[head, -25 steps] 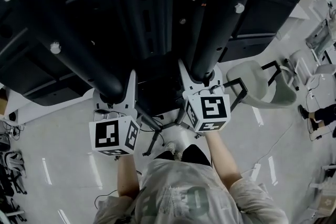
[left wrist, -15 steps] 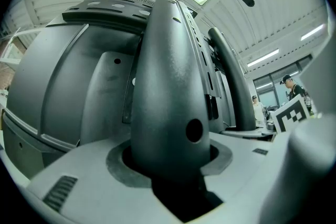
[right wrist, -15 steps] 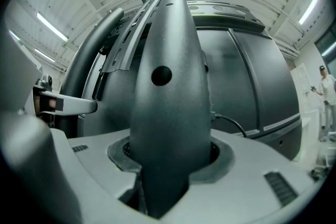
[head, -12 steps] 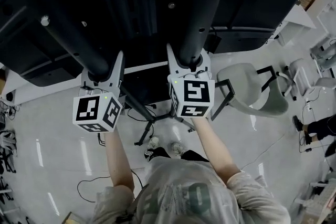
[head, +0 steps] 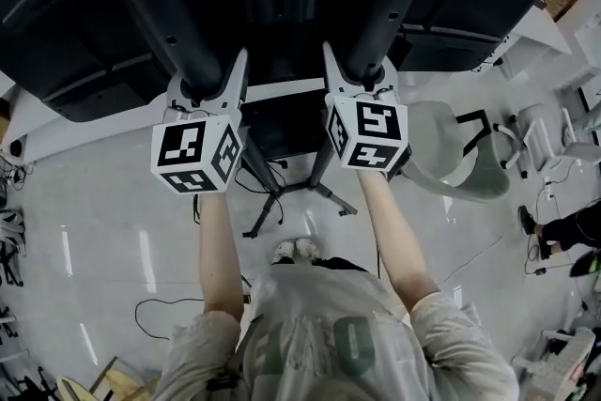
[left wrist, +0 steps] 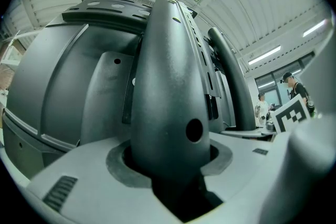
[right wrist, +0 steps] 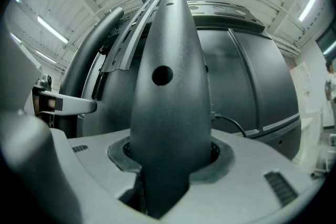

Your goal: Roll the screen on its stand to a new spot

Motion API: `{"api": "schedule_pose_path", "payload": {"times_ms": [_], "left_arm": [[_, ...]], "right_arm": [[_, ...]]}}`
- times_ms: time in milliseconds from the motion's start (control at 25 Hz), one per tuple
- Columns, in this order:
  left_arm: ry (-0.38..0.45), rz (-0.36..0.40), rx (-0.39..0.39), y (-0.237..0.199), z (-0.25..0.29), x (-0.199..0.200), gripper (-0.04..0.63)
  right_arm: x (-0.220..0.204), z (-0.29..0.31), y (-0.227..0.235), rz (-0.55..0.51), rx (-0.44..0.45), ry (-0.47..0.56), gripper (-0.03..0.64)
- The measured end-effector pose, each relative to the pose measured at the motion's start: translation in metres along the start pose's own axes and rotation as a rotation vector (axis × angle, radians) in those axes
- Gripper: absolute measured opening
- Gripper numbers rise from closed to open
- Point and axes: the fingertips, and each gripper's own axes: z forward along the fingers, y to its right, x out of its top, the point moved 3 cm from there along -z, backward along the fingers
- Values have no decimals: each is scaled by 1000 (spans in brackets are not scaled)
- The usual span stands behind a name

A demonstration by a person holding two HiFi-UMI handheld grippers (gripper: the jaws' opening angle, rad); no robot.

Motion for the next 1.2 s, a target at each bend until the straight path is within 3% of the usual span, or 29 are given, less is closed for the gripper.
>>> {"api": "schedule_pose_path", "payload": {"times_ms": [520,800,880,960,1000,1080,1200], "left_arm": [[1,5,2,18,6,-2,215],[-41,95,158,10,-12,-2,232],[-48,54,133,8,-19,-1,236],[-52,-47,71,3,-23,2,239],[-61,-73,59,-1,-22,4,275],[-73,-26,101,-7,-23,8,336],[-13,54,194,-7,-36,25,337]], "right_arm": [[-1,-6,17,-5,6,-2,209],[-2,-21,7,-93,-101,-88,232],[-2,-27,1,-93,-95,-121,236],[0,-31,-4,-72,-66,-149,236],[2,-33,-5,-62,-54,-148,236],[7,-36,-8,-59,-53,-125,238],[13,-46,-9,-86,-84,-83,255]]}}
